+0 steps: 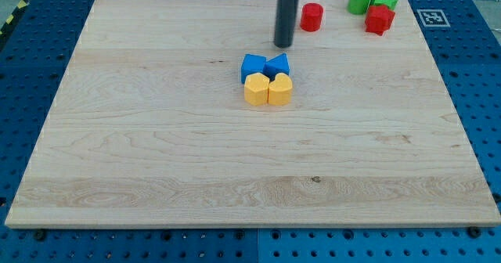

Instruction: Push the red circle into the green circle

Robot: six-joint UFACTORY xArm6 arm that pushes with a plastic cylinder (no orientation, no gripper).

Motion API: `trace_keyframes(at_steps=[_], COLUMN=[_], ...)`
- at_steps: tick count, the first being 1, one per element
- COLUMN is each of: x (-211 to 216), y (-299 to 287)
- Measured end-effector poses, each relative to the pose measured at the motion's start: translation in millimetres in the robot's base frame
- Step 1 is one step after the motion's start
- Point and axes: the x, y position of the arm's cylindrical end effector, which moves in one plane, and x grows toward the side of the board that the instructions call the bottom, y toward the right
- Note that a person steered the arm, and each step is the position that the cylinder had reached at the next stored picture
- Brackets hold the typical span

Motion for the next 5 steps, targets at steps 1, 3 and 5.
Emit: trace_keyframes(at_steps=[1, 3, 5], x=[-12.5, -37.1, -34.7], y=[-16.9, 11.1, 27.5])
